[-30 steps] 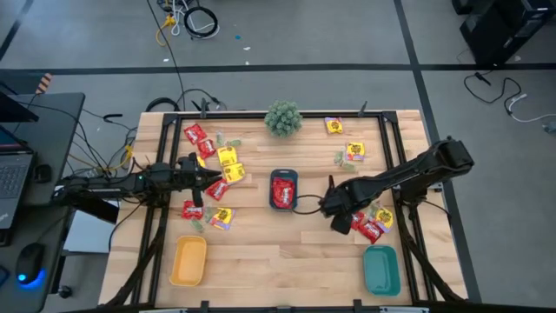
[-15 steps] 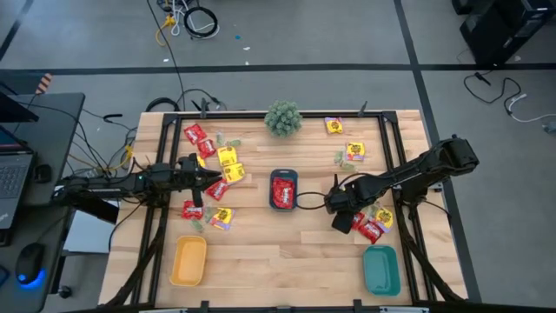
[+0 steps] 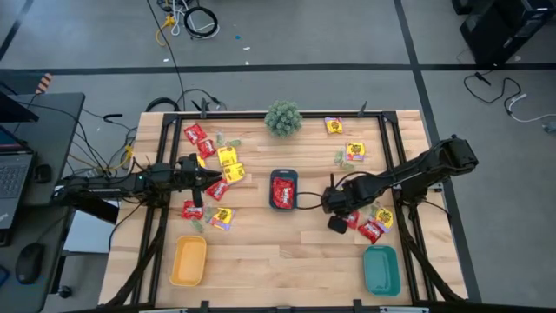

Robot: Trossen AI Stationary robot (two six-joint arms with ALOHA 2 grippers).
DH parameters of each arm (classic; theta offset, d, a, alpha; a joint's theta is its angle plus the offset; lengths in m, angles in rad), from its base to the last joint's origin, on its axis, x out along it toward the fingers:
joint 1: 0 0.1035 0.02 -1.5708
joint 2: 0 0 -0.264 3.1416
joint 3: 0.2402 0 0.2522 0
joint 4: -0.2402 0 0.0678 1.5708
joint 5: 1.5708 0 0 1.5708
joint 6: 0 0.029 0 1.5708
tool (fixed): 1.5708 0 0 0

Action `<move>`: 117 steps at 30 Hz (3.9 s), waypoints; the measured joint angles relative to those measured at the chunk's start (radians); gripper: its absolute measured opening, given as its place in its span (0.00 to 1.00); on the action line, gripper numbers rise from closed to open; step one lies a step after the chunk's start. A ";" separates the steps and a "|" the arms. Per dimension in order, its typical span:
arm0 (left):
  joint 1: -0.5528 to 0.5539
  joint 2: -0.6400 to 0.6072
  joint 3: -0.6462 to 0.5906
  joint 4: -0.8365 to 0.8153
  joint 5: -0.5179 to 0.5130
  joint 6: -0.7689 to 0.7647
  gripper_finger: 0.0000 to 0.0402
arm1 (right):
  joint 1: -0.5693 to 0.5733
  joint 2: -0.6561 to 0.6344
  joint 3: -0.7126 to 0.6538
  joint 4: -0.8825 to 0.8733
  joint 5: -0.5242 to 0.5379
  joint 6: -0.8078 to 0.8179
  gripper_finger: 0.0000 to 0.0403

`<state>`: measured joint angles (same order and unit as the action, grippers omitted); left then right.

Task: Sort candy
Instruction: Put the red candy pack into the blue bin

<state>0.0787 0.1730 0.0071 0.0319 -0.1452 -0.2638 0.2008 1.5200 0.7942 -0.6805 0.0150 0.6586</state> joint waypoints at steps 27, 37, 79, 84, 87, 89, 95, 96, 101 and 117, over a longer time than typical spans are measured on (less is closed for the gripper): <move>0.000 0.014 0.000 -0.003 0.000 -0.004 0.20 | -0.186 -0.005 -0.019 -0.050 -0.196 -0.275 0.43; 0.000 0.033 0.000 -0.002 0.000 -0.003 0.20 | -0.238 -0.005 -0.070 0.005 -0.274 -0.359 0.26; -0.001 0.040 0.000 -0.003 0.009 -0.027 0.20 | 0.101 0.046 0.138 -0.070 -0.013 -0.283 0.60; -0.001 0.053 0.000 -0.003 0.010 -0.026 0.20 | 0.112 0.120 0.124 -0.061 0.025 -0.288 0.65; -0.001 0.064 0.000 -0.002 0.010 -0.028 0.20 | 0.109 0.164 0.124 -0.049 0.044 -0.311 0.62; -0.001 0.069 0.000 -0.002 0.010 -0.028 0.20 | 0.106 0.181 0.126 -0.041 0.045 -0.325 0.58; -0.001 0.079 0.000 -0.002 0.010 -0.032 0.20 | 0.084 0.184 0.126 -0.001 0.045 -0.366 0.34; -0.001 0.079 0.000 -0.002 0.010 -0.032 0.20 | 0.077 0.180 0.126 0.005 0.045 -0.370 0.29; -0.001 0.079 0.000 -0.001 0.010 -0.033 0.20 | 0.042 0.172 0.168 0.004 0.045 -0.412 0.07; 0.000 0.080 0.000 0.001 0.005 -0.031 0.20 | -0.147 0.214 0.502 0.108 0.072 -0.606 0.16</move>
<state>0.0784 0.2527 0.0071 0.0328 -0.1397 -0.2943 0.0542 1.7339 1.2966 -0.5722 0.0868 0.0529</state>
